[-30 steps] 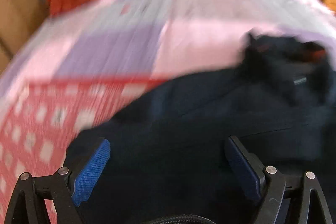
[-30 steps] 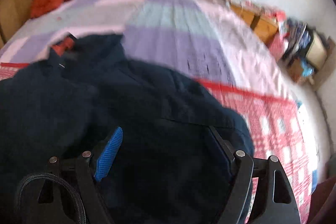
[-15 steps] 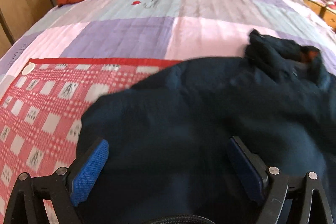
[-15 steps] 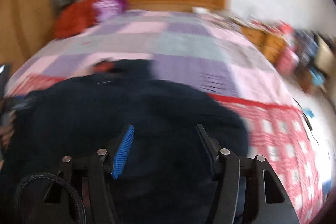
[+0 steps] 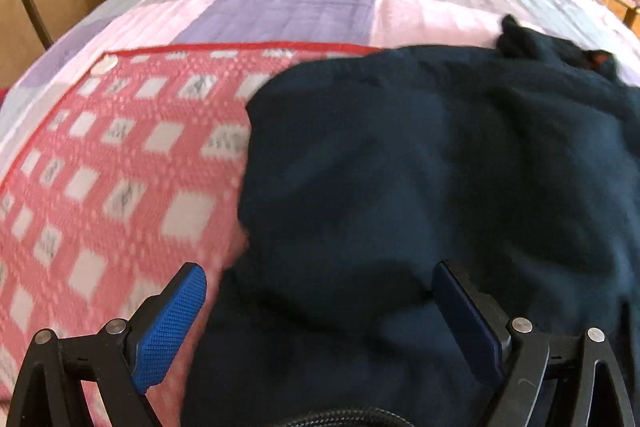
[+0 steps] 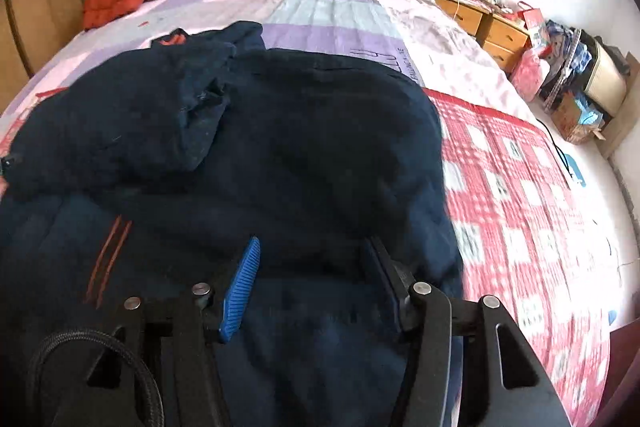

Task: Fold large clothes

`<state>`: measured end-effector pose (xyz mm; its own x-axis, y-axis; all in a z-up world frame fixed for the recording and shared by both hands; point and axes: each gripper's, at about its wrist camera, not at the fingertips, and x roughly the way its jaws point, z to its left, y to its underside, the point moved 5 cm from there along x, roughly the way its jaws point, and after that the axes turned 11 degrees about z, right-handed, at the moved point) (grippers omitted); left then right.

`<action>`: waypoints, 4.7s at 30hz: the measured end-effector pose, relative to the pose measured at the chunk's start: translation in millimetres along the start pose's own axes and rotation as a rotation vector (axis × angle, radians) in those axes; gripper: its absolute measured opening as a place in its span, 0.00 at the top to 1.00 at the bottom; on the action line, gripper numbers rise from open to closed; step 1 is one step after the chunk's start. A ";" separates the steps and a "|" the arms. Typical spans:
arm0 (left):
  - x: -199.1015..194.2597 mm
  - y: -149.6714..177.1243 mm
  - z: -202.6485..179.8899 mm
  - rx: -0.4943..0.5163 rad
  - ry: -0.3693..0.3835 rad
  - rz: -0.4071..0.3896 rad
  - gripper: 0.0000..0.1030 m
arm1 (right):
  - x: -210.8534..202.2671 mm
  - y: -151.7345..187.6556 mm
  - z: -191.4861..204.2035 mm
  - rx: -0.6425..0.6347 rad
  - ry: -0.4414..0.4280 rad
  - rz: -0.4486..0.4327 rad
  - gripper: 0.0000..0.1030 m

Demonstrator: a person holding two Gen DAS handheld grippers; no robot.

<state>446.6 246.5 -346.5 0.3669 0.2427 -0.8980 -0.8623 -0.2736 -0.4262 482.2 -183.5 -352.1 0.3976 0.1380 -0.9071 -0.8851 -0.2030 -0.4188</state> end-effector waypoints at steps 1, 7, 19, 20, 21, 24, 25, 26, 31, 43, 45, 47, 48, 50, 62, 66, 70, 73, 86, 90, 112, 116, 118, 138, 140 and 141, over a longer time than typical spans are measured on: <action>-2.6 11.6 -7.0 0.023 0.013 0.010 0.08 | -6.5 9.8 10.2 -0.008 -0.037 0.006 0.43; 23.5 65.6 10.0 0.054 -0.052 0.112 0.05 | -2.1 77.0 -1.0 -0.041 0.007 0.088 0.43; -3.4 116.8 74.5 -0.075 -0.146 0.167 0.05 | -62.2 173.5 -30.2 -0.017 0.024 0.143 0.43; -8.2 122.4 76.3 -0.083 -0.141 0.170 0.05 | -65.5 188.2 -28.3 -0.034 0.051 0.141 0.43; -9.1 128.0 77.5 -0.085 -0.135 0.189 0.05 | -69.2 197.6 -31.6 -0.013 0.055 0.133 0.42; -22.5 142.1 81.3 -0.050 -0.157 0.186 0.05 | -83.3 227.0 -72.6 0.171 0.046 0.157 0.38; -30.1 149.3 83.1 -0.044 -0.157 0.180 0.05 | -91.0 234.3 -79.5 0.195 0.056 0.155 0.38; -34.8 152.9 85.1 -0.043 -0.153 0.177 0.05 | -103.1 243.6 -83.0 0.190 0.081 0.142 0.38; -63.3 193.7 89.5 -0.025 -0.167 0.190 0.05 | -119.5 276.3 -60.2 0.040 0.010 0.171 0.38; -261.9 309.9 149.6 -0.143 -0.182 0.196 0.07 | -260.8 343.0 -130.7 0.052 0.078 0.124 0.38; -286.5 323.0 165.5 -0.137 -0.165 0.207 0.07 | -303.1 351.0 -143.7 0.055 0.149 0.082 0.38; -305.3 331.8 180.0 -0.118 -0.159 0.210 0.07 | -343.6 362.0 -153.3 0.097 0.226 0.049 0.38; -311.9 336.2 190.0 -0.117 -0.147 0.215 0.07 | -355.6 365.5 -155.5 0.122 0.252 0.042 0.38; -315.8 344.9 206.0 -0.118 -0.136 0.224 0.07 | -376.3 372.2 -157.0 0.184 0.287 0.035 0.37; -203.9 374.3 167.9 -0.018 -0.099 0.241 0.07 | -306.6 392.3 -15.4 0.160 0.093 0.153 0.37; -185.7 386.4 161.7 -0.041 -0.112 0.268 0.07 | -298.6 388.4 14.5 0.085 0.070 0.166 0.37; -180.7 396.3 160.7 -0.040 -0.110 0.279 0.07 | -288.8 382.7 19.6 0.063 0.076 0.175 0.37; -177.3 401.3 162.6 -0.054 -0.104 0.290 0.07 | -279.4 380.8 14.9 0.090 0.068 0.190 0.37; -159.8 410.7 165.3 -0.052 -0.114 0.313 0.07 | -247.6 388.3 9.5 0.111 0.078 0.249 0.37; -167.8 417.9 175.9 -0.078 -0.113 0.299 0.07 | -246.0 389.1 7.6 0.108 0.084 0.256 0.37; -137.9 364.5 152.1 -0.049 -0.035 0.173 0.07 | -245.0 393.8 2.0 0.133 0.113 0.260 0.37; -152.6 367.5 151.0 0.017 -0.051 0.129 0.07 | -246.1 394.3 0.3 0.140 0.124 0.253 0.37; -148.7 376.6 156.2 0.018 -0.056 0.162 0.07 | -243.4 395.4 0.1 0.147 0.125 0.257 0.37; -172.9 336.7 136.9 0.046 0.001 -0.011 0.07 | -229.4 391.3 3.5 0.161 0.120 0.264 0.37; -168.7 328.7 132.7 0.038 0.014 -0.010 0.07 | -228.4 391.3 4.7 0.159 0.118 0.262 0.37; -162.8 326.1 130.2 0.040 0.002 0.003 0.07 | -227.7 391.2 4.7 0.159 0.117 0.261 0.37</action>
<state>60.2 238.9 -325.1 0.3652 0.2406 -0.8993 -0.8765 -0.2368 -0.4193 44.3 -289.8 -309.2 0.1690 -0.0132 -0.9855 -0.9839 -0.0618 -0.1679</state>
